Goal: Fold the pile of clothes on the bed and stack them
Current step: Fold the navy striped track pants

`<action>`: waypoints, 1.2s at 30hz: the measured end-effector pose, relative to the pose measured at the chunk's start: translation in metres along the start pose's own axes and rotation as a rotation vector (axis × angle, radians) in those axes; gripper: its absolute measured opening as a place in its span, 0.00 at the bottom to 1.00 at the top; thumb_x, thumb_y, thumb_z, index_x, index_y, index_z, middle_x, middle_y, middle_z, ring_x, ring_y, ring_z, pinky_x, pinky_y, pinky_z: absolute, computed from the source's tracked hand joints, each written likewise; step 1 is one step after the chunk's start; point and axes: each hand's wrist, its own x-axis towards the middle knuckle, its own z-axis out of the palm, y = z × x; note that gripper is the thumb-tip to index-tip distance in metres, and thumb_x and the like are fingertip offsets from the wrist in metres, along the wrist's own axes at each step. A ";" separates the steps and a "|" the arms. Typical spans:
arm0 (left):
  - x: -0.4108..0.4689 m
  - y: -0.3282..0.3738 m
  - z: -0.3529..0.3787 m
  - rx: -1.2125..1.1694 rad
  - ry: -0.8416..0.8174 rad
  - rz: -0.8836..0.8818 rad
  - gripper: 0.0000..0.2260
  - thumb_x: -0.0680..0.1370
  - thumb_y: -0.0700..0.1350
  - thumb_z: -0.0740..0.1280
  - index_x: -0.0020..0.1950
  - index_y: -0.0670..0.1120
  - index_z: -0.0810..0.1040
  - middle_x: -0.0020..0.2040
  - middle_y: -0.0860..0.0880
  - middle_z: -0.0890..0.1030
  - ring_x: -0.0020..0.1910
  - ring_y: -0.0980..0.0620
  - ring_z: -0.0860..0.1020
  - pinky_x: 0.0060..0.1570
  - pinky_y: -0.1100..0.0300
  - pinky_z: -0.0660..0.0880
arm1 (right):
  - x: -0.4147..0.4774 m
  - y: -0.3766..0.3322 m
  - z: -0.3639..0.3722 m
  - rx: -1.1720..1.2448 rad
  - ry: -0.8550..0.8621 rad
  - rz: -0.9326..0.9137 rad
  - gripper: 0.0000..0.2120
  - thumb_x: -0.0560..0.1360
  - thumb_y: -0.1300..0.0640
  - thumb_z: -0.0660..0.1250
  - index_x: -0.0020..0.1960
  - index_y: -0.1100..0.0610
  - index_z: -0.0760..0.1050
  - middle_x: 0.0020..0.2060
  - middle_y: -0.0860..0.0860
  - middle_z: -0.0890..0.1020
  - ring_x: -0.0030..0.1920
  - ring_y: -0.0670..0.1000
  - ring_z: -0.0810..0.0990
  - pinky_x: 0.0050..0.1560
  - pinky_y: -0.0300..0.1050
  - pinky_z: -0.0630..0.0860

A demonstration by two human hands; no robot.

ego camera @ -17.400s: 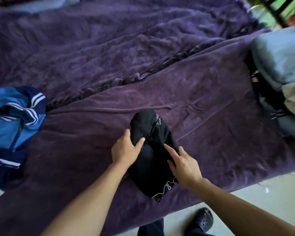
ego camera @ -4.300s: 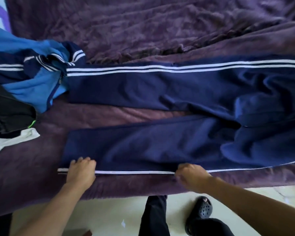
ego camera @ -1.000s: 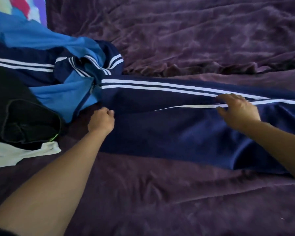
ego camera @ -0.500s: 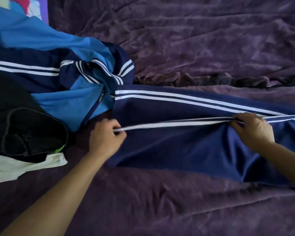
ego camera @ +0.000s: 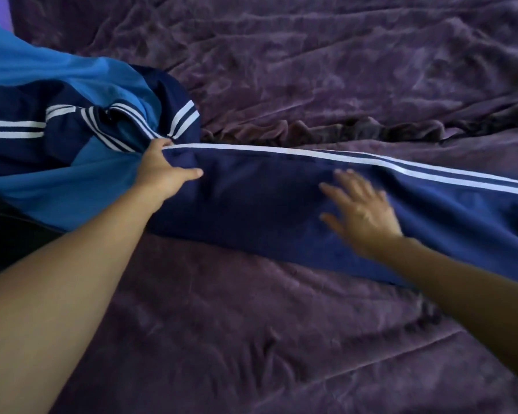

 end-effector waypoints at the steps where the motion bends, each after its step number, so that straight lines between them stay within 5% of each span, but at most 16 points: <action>1: 0.002 -0.001 -0.001 -0.051 0.028 -0.010 0.32 0.64 0.44 0.80 0.65 0.48 0.70 0.58 0.51 0.75 0.56 0.53 0.74 0.54 0.63 0.69 | -0.002 -0.008 0.013 -0.034 -0.109 0.012 0.33 0.75 0.41 0.64 0.76 0.49 0.59 0.77 0.56 0.57 0.76 0.58 0.56 0.65 0.63 0.64; 4: 0.008 -0.004 -0.012 -0.154 0.027 -0.024 0.26 0.64 0.39 0.79 0.60 0.47 0.75 0.51 0.54 0.80 0.47 0.57 0.79 0.45 0.65 0.74 | 0.001 -0.016 0.042 -0.101 -0.222 0.080 0.36 0.77 0.35 0.54 0.78 0.45 0.42 0.78 0.52 0.42 0.78 0.53 0.41 0.70 0.61 0.56; 7: 0.000 0.002 -0.022 -0.163 -0.039 0.029 0.17 0.66 0.36 0.77 0.52 0.49 0.79 0.45 0.55 0.82 0.38 0.64 0.79 0.36 0.68 0.74 | 0.006 -0.012 0.044 -0.109 -0.230 0.063 0.36 0.77 0.34 0.51 0.78 0.45 0.40 0.78 0.52 0.41 0.77 0.53 0.41 0.69 0.62 0.56; 11: -0.021 0.025 -0.034 0.028 0.082 0.115 0.08 0.69 0.39 0.76 0.44 0.48 0.80 0.39 0.54 0.81 0.38 0.55 0.78 0.38 0.62 0.73 | 0.006 -0.006 0.026 -0.016 -0.295 0.056 0.36 0.76 0.33 0.53 0.77 0.42 0.41 0.78 0.49 0.41 0.77 0.51 0.40 0.69 0.60 0.58; 14: -0.042 0.047 -0.042 0.304 0.222 0.243 0.05 0.71 0.41 0.74 0.42 0.40 0.80 0.38 0.43 0.80 0.40 0.42 0.78 0.40 0.54 0.72 | -0.004 0.004 0.010 0.131 -0.313 0.109 0.34 0.77 0.36 0.56 0.77 0.42 0.46 0.78 0.48 0.44 0.78 0.50 0.44 0.68 0.59 0.62; 18: -0.074 0.070 -0.039 0.557 0.343 0.520 0.09 0.74 0.38 0.68 0.53 0.41 0.83 0.50 0.39 0.78 0.52 0.35 0.74 0.51 0.44 0.73 | -0.040 0.038 0.000 0.294 -0.303 0.210 0.30 0.78 0.38 0.57 0.77 0.44 0.54 0.77 0.48 0.56 0.75 0.51 0.55 0.65 0.53 0.67; 21: -0.093 0.094 -0.013 0.611 0.303 0.568 0.06 0.76 0.38 0.64 0.51 0.39 0.76 0.47 0.35 0.79 0.48 0.32 0.75 0.45 0.43 0.72 | -0.073 0.074 -0.003 0.334 -0.293 0.268 0.28 0.78 0.39 0.57 0.76 0.45 0.58 0.73 0.47 0.64 0.72 0.51 0.63 0.63 0.51 0.69; 25: -0.099 0.107 0.013 0.534 0.384 0.368 0.08 0.78 0.42 0.63 0.55 0.39 0.73 0.51 0.33 0.79 0.52 0.31 0.75 0.48 0.43 0.71 | -0.112 0.120 -0.012 0.314 -0.299 0.293 0.28 0.78 0.40 0.59 0.75 0.45 0.59 0.69 0.47 0.70 0.68 0.52 0.69 0.59 0.50 0.72; 29: -0.084 0.089 0.003 0.330 0.500 -0.057 0.17 0.76 0.46 0.68 0.62 0.40 0.72 0.61 0.35 0.76 0.60 0.34 0.74 0.60 0.46 0.70 | -0.123 0.146 -0.018 0.271 -0.278 0.265 0.27 0.78 0.41 0.59 0.75 0.45 0.59 0.67 0.47 0.72 0.64 0.53 0.73 0.54 0.49 0.74; 36: -0.115 0.007 0.025 -0.208 0.188 -0.723 0.36 0.72 0.55 0.74 0.73 0.41 0.64 0.70 0.41 0.70 0.66 0.39 0.71 0.64 0.43 0.70 | -0.093 0.090 -0.014 0.225 -0.207 0.094 0.28 0.79 0.44 0.58 0.77 0.46 0.56 0.75 0.47 0.62 0.73 0.51 0.62 0.61 0.51 0.71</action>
